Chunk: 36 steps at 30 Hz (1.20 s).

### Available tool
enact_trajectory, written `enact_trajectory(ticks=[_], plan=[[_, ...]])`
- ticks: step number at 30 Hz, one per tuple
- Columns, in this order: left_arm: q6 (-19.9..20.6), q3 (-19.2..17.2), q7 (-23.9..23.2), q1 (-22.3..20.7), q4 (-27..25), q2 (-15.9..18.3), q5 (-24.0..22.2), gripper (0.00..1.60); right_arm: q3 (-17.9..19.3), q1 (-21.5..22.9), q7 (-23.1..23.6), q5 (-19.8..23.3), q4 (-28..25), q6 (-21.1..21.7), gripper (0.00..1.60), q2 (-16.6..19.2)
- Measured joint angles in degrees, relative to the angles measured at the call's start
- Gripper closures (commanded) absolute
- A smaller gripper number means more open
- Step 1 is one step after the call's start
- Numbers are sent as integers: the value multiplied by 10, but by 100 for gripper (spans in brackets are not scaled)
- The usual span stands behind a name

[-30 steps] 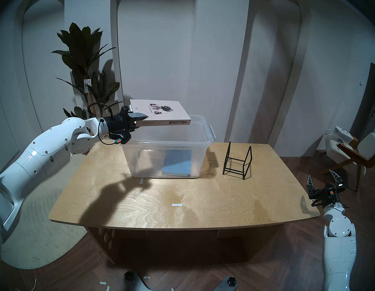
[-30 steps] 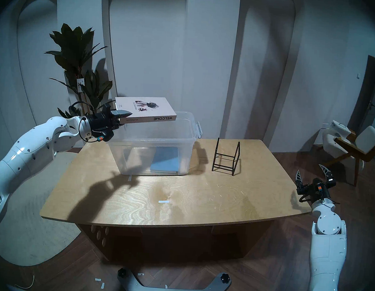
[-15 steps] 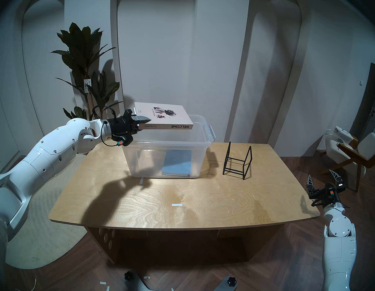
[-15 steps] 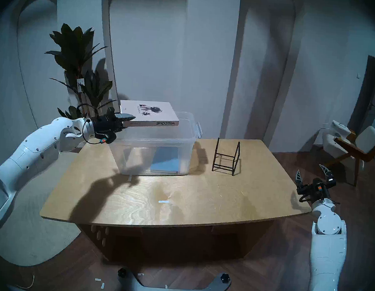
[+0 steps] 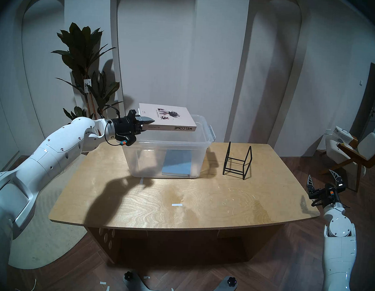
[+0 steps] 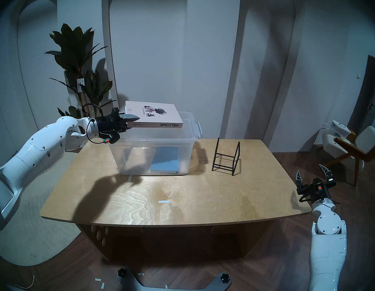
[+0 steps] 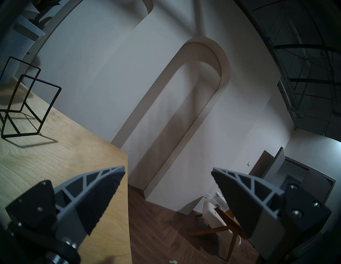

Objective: Pack the books into the storage box

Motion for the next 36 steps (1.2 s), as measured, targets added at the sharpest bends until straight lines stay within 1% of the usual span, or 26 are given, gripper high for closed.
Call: enact_trajectory(ticks=[13,21,30,34,36], plan=[[-34,0,3,-27,33,-21,20,160,0,0,0,0,0,0,0,0],[-55,0,-3,-44,55,-37,23,160,0,0,0,0,0,0,0,0],[-74,-1,-28,-56,58,-43,22,160,0,0,0,0,0,0,0,0],[-85,-3,-38,-60,56,-45,16,160,0,0,0,0,0,0,0,0],[-92,-3,-51,-61,53,-45,10,160,0,0,0,0,0,0,0,0]])
